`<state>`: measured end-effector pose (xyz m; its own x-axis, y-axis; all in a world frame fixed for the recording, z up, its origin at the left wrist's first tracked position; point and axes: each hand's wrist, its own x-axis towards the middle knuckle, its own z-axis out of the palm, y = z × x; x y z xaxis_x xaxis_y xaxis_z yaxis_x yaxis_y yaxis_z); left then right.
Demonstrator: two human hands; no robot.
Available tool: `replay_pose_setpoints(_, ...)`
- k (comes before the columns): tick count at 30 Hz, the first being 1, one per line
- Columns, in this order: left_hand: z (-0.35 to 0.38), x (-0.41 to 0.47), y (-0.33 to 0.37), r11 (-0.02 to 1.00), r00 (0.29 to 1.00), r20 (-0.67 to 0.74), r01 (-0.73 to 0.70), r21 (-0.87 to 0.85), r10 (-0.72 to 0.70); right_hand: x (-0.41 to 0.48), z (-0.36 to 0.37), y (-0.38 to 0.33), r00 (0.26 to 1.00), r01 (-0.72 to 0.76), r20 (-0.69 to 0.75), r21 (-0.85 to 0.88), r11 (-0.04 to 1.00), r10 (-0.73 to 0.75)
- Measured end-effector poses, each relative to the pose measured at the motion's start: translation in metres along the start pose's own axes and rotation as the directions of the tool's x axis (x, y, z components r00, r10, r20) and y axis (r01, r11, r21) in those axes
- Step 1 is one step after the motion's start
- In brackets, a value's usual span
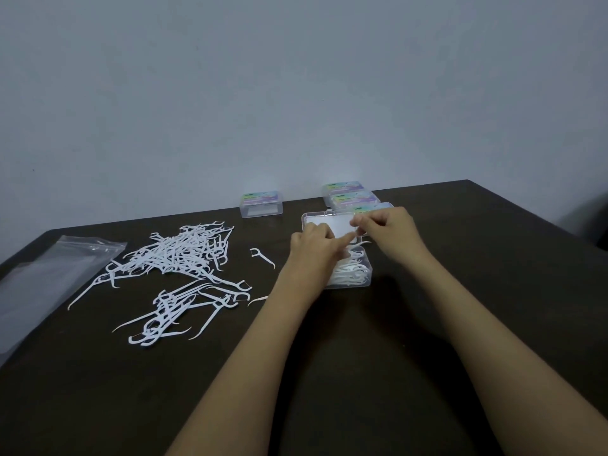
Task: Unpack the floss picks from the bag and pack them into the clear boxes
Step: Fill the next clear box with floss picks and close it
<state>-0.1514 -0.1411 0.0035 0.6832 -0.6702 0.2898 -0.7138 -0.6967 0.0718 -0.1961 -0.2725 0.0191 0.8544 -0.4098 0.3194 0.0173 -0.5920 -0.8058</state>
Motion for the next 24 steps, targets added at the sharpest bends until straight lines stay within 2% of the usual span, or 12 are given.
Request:
replay_pose_setpoints(2,-0.005,-0.002,-0.001,0.999,0.998,-0.045,0.041,-0.036,-0.043,-0.001,0.001,0.000,1.000,0.000,0.005,-0.032,0.999,0.000)
replay_pose_setpoints(6,-0.010,-0.012,-0.018,0.972,0.970,-0.194,0.103,-0.212,-0.145,-0.003,0.001,-0.001,0.999,0.053,0.000,-0.131,0.990,-0.054)
replay_pose_setpoints(9,-0.009,-0.022,-0.033,0.952,0.954,-0.218,0.143,-0.272,-0.206,-0.004,-0.003,-0.005,0.984,0.094,0.170,-0.263,0.960,-0.050)
replay_pose_setpoints(12,-0.007,-0.032,-0.045,0.926,0.945,-0.193,0.193,-0.326,-0.264,-0.006,-0.011,-0.009,0.951,0.109,0.310,-0.353,0.929,0.007)
replay_pose_setpoints(15,-0.003,-0.036,-0.049,0.893,0.946,-0.144,0.214,-0.396,-0.290,-0.007,-0.011,-0.010,0.939,0.104,0.342,-0.370,0.923,0.031)
replay_pose_setpoints(20,0.000,-0.037,-0.043,0.882,0.980,-0.065,0.140,-0.450,-0.188,-0.007,-0.007,-0.008,0.938,0.100,0.343,-0.390,0.915,0.043)
replay_pose_setpoints(24,0.001,-0.036,-0.042,0.869,0.983,-0.047,0.132,-0.476,-0.176,-0.005,-0.001,-0.004,0.928,0.136,0.371,-0.412,0.901,0.030)
